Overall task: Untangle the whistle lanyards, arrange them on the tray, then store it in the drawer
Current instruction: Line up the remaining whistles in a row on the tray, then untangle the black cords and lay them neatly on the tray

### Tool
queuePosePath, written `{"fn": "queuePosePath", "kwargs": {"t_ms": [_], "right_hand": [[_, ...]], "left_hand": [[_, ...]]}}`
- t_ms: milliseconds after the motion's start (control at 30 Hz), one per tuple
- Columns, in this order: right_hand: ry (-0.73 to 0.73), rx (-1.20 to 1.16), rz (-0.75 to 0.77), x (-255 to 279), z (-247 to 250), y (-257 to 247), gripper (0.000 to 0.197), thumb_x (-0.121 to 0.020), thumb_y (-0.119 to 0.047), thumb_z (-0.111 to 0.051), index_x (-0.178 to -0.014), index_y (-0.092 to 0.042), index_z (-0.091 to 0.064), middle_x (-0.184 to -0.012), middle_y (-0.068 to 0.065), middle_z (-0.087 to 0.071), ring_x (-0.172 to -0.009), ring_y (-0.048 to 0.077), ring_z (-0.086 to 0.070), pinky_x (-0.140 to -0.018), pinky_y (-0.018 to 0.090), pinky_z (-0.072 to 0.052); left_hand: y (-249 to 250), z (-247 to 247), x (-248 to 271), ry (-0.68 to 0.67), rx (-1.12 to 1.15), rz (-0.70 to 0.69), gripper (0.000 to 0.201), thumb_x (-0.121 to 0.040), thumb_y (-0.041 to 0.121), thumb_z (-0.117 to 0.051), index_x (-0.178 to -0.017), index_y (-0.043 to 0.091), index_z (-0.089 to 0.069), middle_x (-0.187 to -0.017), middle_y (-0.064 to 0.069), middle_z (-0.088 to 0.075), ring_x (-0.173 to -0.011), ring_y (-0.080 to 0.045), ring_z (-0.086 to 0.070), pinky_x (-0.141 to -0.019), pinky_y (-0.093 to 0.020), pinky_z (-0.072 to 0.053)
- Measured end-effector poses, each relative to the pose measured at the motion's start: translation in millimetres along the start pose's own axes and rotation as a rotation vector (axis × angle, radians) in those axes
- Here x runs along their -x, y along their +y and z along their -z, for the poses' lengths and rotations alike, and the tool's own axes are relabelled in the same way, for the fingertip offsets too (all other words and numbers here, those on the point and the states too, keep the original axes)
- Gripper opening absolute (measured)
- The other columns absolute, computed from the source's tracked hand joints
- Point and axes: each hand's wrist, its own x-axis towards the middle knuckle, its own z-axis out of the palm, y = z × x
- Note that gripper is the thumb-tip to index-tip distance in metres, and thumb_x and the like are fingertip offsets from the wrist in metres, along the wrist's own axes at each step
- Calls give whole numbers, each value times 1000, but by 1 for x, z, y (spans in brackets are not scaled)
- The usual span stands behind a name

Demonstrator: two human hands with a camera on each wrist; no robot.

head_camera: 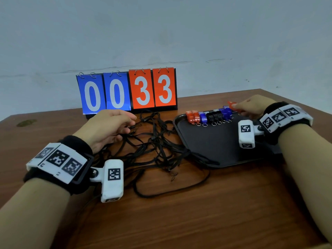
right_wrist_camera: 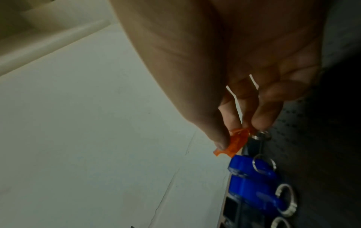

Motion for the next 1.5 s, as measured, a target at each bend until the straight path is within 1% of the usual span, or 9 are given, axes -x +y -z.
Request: {"fn": "queuePosePath", "kwargs": {"t_ms": [133, 567, 767, 933, 1033, 1167, 1267, 1367, 1500], "right_hand": [[34, -102, -81, -10, -5, 10, 43, -92, -43, -68, -97, -1, -74, -62, 4, -59, -47, 18, -44, -50, 28, -36], [53, -79, -89, -18, -10, 11, 44, -85, -43, -76, -100, -1, -77, -66, 5, -63, -52, 18, -48, -56, 28, -40], [48, -21, -90, -13, -9, 8, 47, -85, -46, -75, -93, 0, -78, -48, -1, -61, -48, 18, -48, -53, 27, -40], [59, 82, -47, -5, -7, 0, 58, -88, -57, -65, -98, -1, -76, -79, 13, -68, -63, 25, -56, -66, 31, -45], [31, 145, -6, 8, -4, -14, 63, -93, -56, -58, -107, 4, -72, -79, 13, -63, -62, 24, -54, -60, 30, -41], [28, 242, 100, 25, 0, -34, 63, -100, -50, -49, -124, 6, -63, -101, 19, -62, -74, 27, -54, -57, 29, -36], [21, 134, 203, 30, 1, -44, 55, -95, -51, -57, -107, 2, -66, -91, 17, -61, -78, 29, -54, -68, 33, -43], [-96, -43, 287, 41, -4, -60, 41, -93, -50, -63, -104, -11, -66, -92, 9, -67, -80, 24, -58, -72, 37, -49], [-440, -352, 430, 78, -17, -90, 24, -98, -36, -59, -96, -12, -65, -88, 0, -63, -67, 9, -58, -54, 19, -46]], "left_hand": [[-1, -1, 1, -15, -17, -5, 20, -100, 14, -57, -103, 16, -77, -96, -2, -75, -71, -12, -61, -61, -24, -44], [1, -2, 3, -48, -33, -18, 20, -100, 13, -58, -103, 17, -77, -93, -1, -76, -71, -11, -62, -63, -25, -45], [1, -5, 3, -88, -26, -68, 18, -98, 12, -59, -102, 15, -77, -86, 2, -75, -67, -10, -62, -59, -22, -45], [3, -5, 4, -109, -34, -81, 18, -99, 13, -59, -103, 17, -77, -87, 2, -75, -67, -8, -63, -61, -22, -46], [4, -7, 7, -170, -83, -78, 18, -100, 14, -60, -103, 19, -78, -89, 2, -76, -66, -6, -63, -62, -21, -47], [6, -9, 14, -356, -202, -98, 15, -99, 19, -64, -106, 18, -77, -91, 1, -75, -69, -8, -62, -58, -21, -45], [12, -10, 20, -469, -264, -153, 15, -96, 24, -67, -106, 19, -77, -91, 2, -75, -69, -8, -61, -55, -21, -45], [19, -12, 27, -569, -319, -214, 17, -96, 25, -66, -109, 21, -76, -86, 5, -74, -64, -2, -60, -53, -17, -45], [22, -16, 36, -710, -417, -259, 21, -96, 28, -66, -116, 27, -74, -82, 3, -70, -62, -4, -57, -53, -16, -43]]}}
